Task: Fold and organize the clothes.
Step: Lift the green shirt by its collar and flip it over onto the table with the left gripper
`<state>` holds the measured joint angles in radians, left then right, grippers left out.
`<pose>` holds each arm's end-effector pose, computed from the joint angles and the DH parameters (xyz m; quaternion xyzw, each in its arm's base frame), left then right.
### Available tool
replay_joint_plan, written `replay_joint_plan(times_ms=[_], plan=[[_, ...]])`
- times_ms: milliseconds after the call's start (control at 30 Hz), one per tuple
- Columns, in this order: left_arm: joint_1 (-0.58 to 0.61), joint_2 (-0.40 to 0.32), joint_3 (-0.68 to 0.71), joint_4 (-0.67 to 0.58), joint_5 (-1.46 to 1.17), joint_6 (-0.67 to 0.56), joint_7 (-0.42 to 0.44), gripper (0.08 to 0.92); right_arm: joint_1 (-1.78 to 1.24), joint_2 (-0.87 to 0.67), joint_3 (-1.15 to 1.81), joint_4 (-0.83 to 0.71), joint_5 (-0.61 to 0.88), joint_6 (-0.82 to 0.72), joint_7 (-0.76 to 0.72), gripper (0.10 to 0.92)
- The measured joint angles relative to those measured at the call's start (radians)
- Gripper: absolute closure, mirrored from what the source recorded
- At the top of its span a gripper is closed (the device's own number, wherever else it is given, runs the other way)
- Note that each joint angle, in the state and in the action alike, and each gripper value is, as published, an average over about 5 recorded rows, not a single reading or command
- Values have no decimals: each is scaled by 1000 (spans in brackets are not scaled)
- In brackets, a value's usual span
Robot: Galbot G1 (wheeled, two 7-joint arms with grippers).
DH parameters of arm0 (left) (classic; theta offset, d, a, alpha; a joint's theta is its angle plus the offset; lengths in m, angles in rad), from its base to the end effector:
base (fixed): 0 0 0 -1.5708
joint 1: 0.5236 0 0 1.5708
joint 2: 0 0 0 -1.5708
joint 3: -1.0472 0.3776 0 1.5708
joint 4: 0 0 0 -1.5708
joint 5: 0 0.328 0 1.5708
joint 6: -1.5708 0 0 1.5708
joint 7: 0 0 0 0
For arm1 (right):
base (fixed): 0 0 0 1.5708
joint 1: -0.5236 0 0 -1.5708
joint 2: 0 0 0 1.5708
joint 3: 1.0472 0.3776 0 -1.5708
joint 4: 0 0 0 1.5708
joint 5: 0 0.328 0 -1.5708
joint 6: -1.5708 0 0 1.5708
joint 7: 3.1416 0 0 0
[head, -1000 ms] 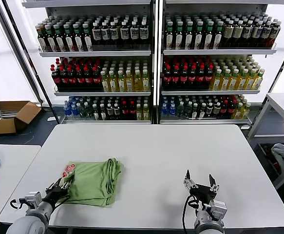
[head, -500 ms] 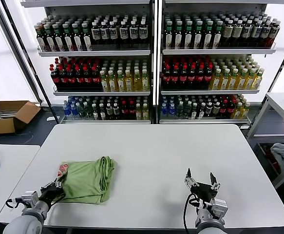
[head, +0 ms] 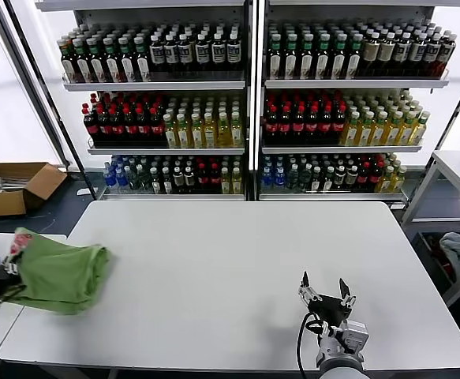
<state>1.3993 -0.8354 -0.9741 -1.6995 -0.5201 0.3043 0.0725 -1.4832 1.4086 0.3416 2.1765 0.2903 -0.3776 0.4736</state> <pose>0.2218 0.3301 -0.2453 0.1054 -0.9770 -0.1171 0.1436 0.1575 0.0173 -0.2899 -0.0847 -0.9840 -0.0600 0.1448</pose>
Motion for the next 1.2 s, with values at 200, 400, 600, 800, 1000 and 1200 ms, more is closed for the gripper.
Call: replay_joint_plan(times_ms=[200,400,600,800,1000,1200], plan=[[0,11,24,-67,32,9,0,882,-17,-7,15,5,0,7,0,203],[-9,-68,158,-176,60,34,-33,882,-41,2,33,8,-8,14,4,203],[-32,-218,385,-304,125,73,-90,882,-65,22,36,19,-26,18,6,203],[-69,-349,578,-309,239,93,-121,882,-89,44,34,30,-46,24,6,203],[-114,-408,670,-281,285,110,-142,882,-98,53,28,27,-57,25,7,203],[-146,-449,719,-266,274,107,-152,882,-93,60,16,18,-63,15,10,203]])
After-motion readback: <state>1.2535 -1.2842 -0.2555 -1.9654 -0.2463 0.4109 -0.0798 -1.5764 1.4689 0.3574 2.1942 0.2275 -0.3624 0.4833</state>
